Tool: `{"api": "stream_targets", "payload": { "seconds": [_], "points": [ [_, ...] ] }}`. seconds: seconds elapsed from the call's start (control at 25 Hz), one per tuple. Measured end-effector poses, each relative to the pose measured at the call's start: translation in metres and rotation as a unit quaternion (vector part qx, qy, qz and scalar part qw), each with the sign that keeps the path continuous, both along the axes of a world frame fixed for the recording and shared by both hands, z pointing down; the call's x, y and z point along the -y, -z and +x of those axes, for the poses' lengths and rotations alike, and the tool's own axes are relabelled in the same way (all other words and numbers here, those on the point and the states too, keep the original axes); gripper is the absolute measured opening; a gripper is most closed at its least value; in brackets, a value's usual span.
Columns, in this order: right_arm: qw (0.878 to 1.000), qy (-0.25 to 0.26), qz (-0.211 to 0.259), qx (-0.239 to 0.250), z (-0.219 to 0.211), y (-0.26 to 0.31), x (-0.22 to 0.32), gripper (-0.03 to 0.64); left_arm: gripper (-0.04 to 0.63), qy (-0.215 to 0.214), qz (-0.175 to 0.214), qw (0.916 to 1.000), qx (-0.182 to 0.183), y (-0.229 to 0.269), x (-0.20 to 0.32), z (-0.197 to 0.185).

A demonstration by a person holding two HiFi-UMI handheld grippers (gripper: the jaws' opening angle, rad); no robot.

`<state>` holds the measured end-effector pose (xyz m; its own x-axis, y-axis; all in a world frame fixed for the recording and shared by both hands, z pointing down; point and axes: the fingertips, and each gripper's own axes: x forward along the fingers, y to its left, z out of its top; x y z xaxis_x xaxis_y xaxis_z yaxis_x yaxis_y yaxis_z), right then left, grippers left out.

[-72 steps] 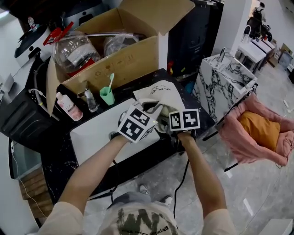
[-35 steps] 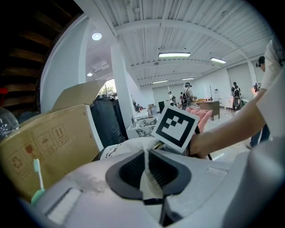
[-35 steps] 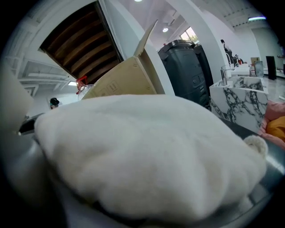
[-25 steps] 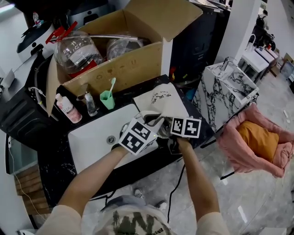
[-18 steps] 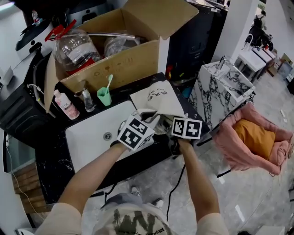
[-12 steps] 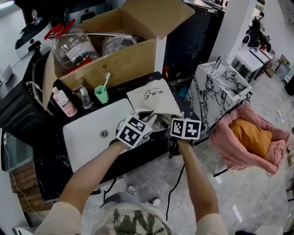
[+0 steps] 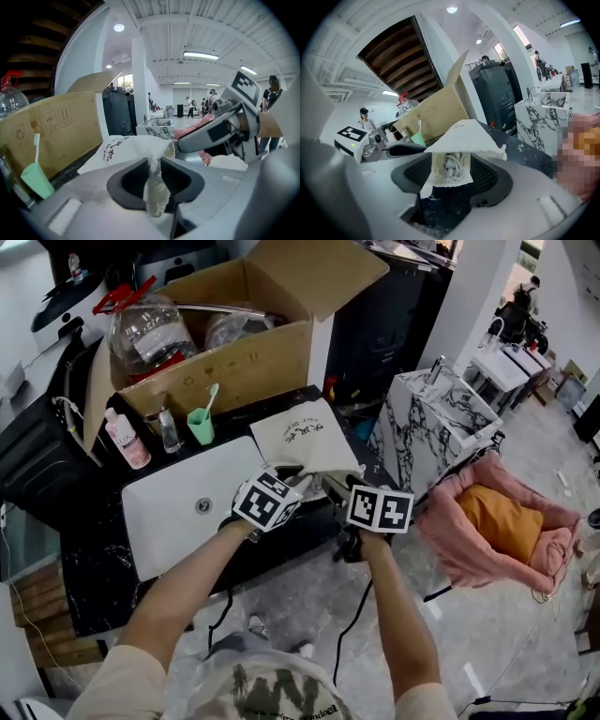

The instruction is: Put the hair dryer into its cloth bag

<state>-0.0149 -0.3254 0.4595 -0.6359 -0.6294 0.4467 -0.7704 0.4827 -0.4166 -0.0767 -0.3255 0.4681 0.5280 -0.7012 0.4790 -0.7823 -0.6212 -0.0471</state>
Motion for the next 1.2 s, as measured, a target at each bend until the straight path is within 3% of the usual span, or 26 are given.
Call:
{"api": "stream_targets", "payload": {
  "seconds": [0.36, 0.72, 0.96, 1.2],
  "points": [
    [0.999, -0.004, 0.026, -0.020, 0.014, 0.016, -0.015, 0.259, 0.173, 0.011, 0.006, 0.9990, -0.042, 0.016, -0.013, 0.005],
    [0.996, -0.011, 0.067, -0.058, 0.030, 0.041, -0.028, 0.212, 0.173, 0.038, 0.046, 0.9956, -0.073, 0.055, -0.024, -0.001],
    [0.991, -0.025, 0.106, -0.081, 0.043, 0.064, -0.038, 0.152, 0.172, 0.060, 0.072, 0.9932, -0.069, 0.077, -0.038, -0.018],
    [0.985, -0.031, 0.146, -0.089, 0.048, 0.083, -0.049, 0.101, 0.124, 0.098, 0.085, 0.9884, -0.079, 0.091, -0.058, -0.038]
  ]
}}
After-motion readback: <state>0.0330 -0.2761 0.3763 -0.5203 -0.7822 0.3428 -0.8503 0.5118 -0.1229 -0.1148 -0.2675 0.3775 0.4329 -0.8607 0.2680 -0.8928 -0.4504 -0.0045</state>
